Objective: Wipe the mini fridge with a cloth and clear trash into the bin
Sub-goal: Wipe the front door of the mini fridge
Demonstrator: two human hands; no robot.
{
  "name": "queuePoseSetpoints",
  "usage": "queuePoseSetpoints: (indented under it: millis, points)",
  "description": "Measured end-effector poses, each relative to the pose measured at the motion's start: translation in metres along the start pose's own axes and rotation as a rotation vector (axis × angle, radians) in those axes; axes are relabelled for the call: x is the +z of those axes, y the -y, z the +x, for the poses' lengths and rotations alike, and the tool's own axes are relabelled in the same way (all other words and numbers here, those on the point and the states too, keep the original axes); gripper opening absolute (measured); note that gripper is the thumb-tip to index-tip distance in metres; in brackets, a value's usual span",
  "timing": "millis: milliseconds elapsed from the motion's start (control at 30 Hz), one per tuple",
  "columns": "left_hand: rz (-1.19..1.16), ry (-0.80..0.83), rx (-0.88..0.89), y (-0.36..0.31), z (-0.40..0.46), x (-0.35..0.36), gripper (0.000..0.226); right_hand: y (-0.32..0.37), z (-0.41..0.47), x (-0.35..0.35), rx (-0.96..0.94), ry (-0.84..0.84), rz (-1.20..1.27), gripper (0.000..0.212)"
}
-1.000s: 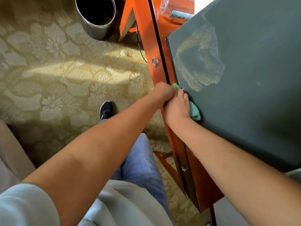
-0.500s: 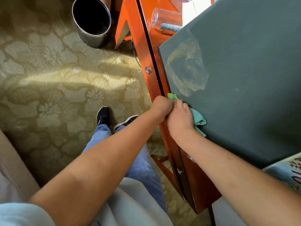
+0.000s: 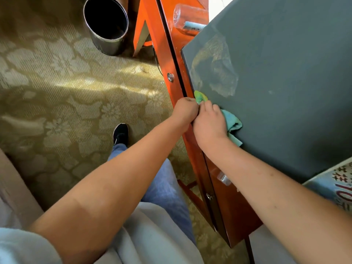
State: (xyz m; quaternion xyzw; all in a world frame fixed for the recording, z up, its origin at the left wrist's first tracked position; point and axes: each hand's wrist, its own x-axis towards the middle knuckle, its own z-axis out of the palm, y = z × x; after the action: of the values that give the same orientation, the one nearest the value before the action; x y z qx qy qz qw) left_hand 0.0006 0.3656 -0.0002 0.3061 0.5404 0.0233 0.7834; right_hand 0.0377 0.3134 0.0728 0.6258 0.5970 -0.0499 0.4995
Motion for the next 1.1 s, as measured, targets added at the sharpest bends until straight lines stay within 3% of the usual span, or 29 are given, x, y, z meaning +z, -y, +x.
queuePoseSetpoints:
  millis: [167, 267, 333, 467, 633, 800, 900, 1000, 1100]
  points:
    - [0.035, 0.006, 0.074, -0.021, -0.027, 0.006, 0.029, -0.024, -0.025, -0.016, 0.051, -0.042, 0.074, 0.039]
    - [0.023, -0.029, 0.153, -0.044, -0.031, 0.001, 0.011, -0.035, -0.028, -0.032, 0.103, -0.152, 0.083, 0.037]
    - [0.006, -0.043, 0.165, -0.048, -0.024, -0.002, 0.013, -0.034, -0.023, -0.034, 0.132, -0.198, 0.087, 0.036]
    - [0.083, -0.036, 0.099, -0.027, -0.017, 0.001, 0.024, -0.021, -0.024, -0.017, 0.081, -0.128, 0.126, 0.037]
    - [0.099, 0.032, 0.115, -0.017, -0.064, 0.02, 0.019, -0.036, -0.066, -0.016, 0.089, -0.085, 0.245, 0.034]
    - [0.096, -0.001, 0.405, -0.072, -0.117, 0.028, 0.015, -0.082, -0.114, -0.057, 0.225, -0.385, 0.3, 0.037]
    - [0.053, -0.003, 0.458, -0.091, -0.121, 0.027, 0.011, -0.088, -0.109, -0.062, 0.283, -0.492, 0.297, 0.041]
    - [0.104, -0.048, 0.361, -0.068, -0.092, 0.021, 0.009, -0.067, -0.081, -0.044, 0.198, -0.427, 0.327, 0.045]
    - [0.182, -0.024, 0.226, -0.029, -0.069, 0.015, 0.013, -0.042, -0.062, -0.016, 0.054, -0.217, 0.36, 0.036]
